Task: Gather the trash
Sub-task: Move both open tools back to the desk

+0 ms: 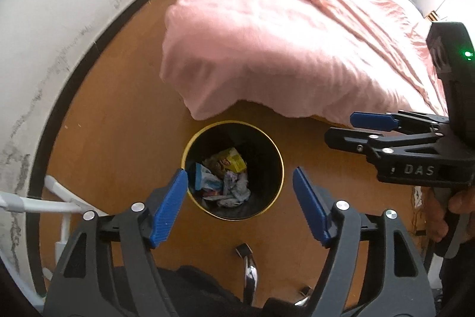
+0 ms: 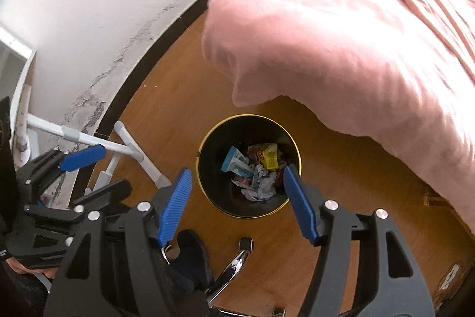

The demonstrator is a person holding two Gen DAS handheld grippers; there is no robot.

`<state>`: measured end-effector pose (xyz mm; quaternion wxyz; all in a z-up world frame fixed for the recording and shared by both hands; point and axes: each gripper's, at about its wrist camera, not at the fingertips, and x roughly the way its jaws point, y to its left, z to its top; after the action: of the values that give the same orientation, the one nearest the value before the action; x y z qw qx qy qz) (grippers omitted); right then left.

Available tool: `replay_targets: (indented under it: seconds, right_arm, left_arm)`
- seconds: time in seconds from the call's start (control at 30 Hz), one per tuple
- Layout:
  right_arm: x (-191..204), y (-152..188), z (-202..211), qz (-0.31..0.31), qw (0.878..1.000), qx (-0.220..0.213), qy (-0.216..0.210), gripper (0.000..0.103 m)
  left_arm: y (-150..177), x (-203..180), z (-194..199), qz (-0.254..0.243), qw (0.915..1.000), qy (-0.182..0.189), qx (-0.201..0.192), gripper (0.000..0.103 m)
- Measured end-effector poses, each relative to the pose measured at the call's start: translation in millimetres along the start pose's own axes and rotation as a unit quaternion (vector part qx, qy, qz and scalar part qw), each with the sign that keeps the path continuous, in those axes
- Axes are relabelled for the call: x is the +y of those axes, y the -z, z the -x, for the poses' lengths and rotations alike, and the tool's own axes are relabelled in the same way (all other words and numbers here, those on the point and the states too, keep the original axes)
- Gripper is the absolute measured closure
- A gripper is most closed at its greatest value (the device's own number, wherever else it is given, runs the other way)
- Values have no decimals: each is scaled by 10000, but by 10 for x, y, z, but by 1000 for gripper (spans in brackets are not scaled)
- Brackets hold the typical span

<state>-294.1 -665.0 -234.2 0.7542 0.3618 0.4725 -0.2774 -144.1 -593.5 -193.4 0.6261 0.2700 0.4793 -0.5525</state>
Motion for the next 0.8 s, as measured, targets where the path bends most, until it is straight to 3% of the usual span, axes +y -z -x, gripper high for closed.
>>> replay_targets:
  seconds: [0.27,0.37,0.47,0.6,0.67,0.73,0.8]
  right_arm:
    - [1003,-200,636,1043,9924,-607,-224,36]
    - [1626,-272,799,1671,9822,-713,-488,33]
    - [2349,-236,845,2461,9635,-709,-775,32]
    - [3531,-33,754,3602,9236,-450,-1236,32]
    - [4005,95,701,4063,9020,-319,-1427,32]
    - [4574,294,608,4642,8708,-136,-1614,32]
    - [5046,479,533,5133,8400,-25,-1756,32]
  left_arm:
    - [263,391,1284,206,9969,-527,-542,27]
    - [490,694,1766,492,9929,-770,-758,25]
    - [825,1100,2297,895,9855,-1075,-961,22]
    - [1442,1778,2991,1630,9663,-1618,-1159,19]
    - [1770,2101,3255,2033,9513,-2000,-1175,19]
    - [2203,2481,3531,2583,9279,-2423,-1166,19]
    - [2544,2746,3703,3026,9096,-2606,-1145,19]
